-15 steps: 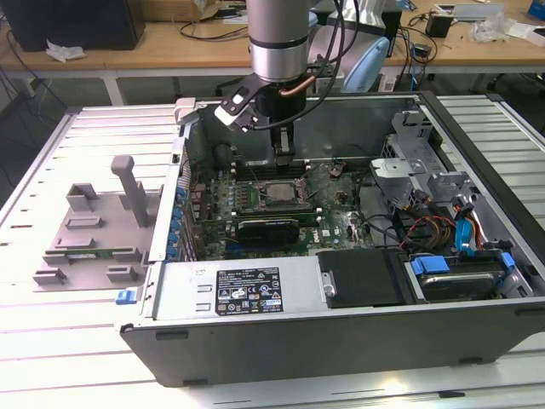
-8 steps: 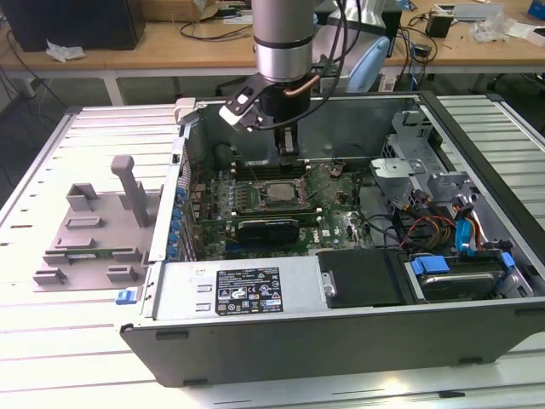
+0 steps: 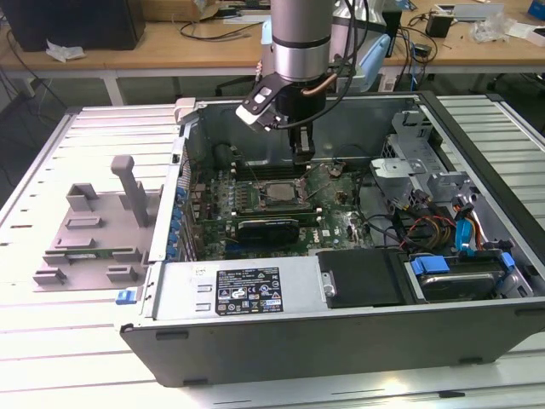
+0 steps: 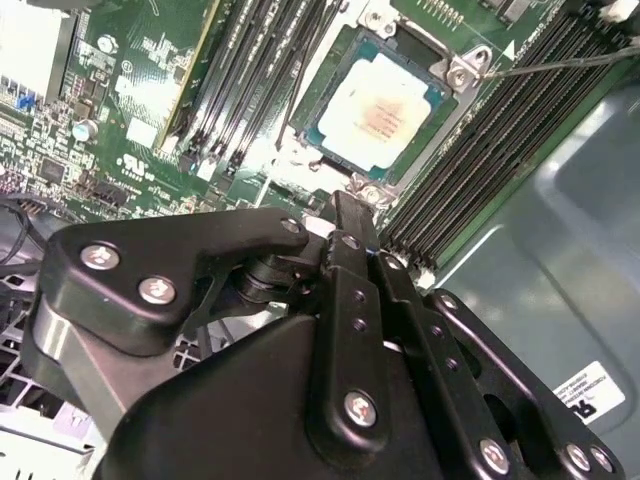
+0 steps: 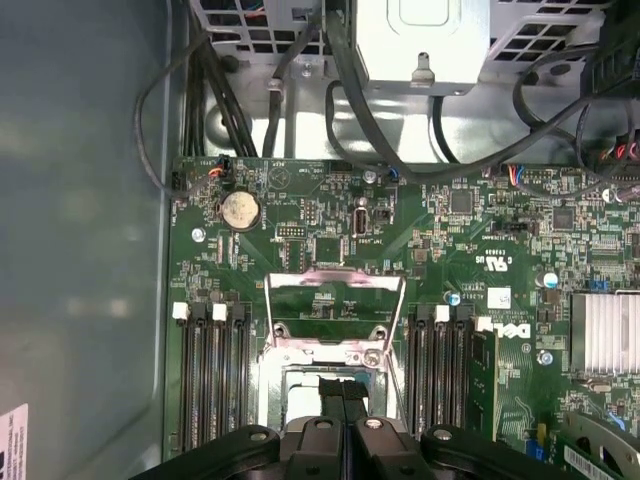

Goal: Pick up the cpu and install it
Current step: 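Close the cpu cover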

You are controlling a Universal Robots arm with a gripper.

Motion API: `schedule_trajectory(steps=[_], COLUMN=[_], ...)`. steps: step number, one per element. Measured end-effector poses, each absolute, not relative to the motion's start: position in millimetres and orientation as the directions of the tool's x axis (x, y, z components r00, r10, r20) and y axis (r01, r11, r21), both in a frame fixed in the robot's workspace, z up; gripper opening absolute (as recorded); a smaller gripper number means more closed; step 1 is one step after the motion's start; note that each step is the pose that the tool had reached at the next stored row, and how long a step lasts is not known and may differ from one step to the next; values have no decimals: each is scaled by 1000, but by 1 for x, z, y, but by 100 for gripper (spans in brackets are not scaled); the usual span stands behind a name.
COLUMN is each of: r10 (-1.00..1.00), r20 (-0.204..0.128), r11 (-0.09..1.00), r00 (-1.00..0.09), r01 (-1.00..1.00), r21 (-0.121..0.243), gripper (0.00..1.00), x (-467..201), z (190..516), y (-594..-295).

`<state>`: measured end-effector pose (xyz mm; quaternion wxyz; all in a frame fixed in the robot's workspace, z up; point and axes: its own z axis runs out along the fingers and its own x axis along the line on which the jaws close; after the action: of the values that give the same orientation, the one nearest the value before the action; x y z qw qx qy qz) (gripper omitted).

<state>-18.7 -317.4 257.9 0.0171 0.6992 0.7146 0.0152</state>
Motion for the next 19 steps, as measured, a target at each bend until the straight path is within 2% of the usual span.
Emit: schedule_trajectory(steps=[14,19], r10=[1000,1000], r20=[-3,-3], r11=[22,22], r00=[-22,-22], r01=[999,999], r21=[46,45], gripper=[11,11], x=[-18,7], z=[272,272], y=[-317,-317])
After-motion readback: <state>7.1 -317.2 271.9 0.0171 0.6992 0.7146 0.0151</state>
